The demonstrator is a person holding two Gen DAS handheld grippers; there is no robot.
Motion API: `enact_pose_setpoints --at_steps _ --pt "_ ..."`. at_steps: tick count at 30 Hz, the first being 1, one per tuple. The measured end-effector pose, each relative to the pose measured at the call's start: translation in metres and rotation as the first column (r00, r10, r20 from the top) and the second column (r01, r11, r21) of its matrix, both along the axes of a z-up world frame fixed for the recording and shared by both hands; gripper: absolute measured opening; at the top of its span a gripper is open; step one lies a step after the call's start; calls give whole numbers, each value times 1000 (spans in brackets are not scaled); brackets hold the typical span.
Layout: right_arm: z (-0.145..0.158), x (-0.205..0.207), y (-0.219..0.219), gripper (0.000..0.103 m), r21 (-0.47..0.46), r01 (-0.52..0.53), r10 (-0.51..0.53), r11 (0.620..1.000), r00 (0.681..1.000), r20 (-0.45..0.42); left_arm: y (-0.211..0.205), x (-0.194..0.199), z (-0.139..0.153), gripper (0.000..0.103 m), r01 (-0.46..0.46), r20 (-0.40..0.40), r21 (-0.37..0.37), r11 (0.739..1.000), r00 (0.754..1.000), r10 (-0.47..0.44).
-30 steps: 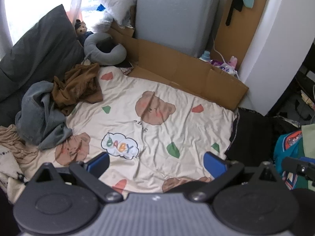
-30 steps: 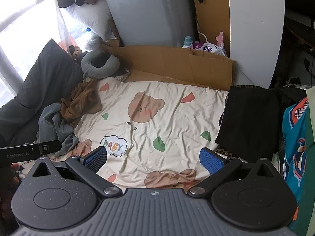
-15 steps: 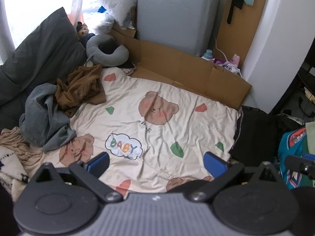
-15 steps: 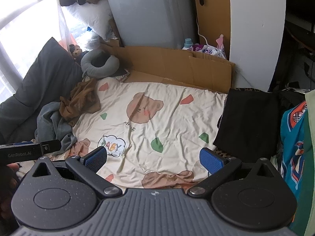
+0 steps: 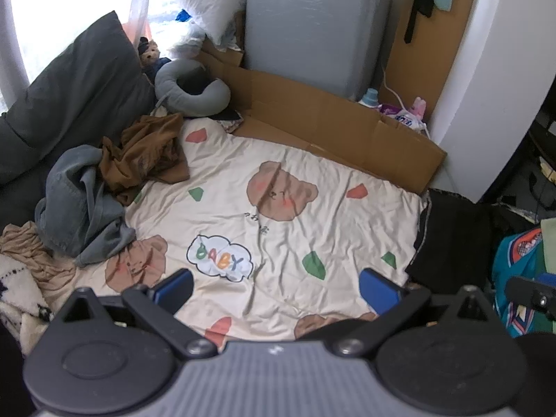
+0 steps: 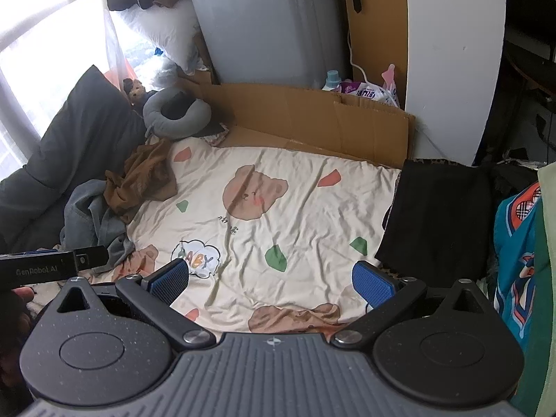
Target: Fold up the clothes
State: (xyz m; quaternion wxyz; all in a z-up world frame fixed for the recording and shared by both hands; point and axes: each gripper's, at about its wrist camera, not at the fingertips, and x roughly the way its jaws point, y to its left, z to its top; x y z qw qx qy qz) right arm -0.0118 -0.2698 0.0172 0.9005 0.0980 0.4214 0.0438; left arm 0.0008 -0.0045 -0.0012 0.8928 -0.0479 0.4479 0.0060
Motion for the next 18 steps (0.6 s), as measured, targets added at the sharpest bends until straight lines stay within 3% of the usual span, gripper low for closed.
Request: enact_pose_setpoints --at_steps 18 --pt "0 -3 0 103 0 7 -7 1000 1000 1 -2 -4 -3 102 -8 -1 5 1000 1000 8"
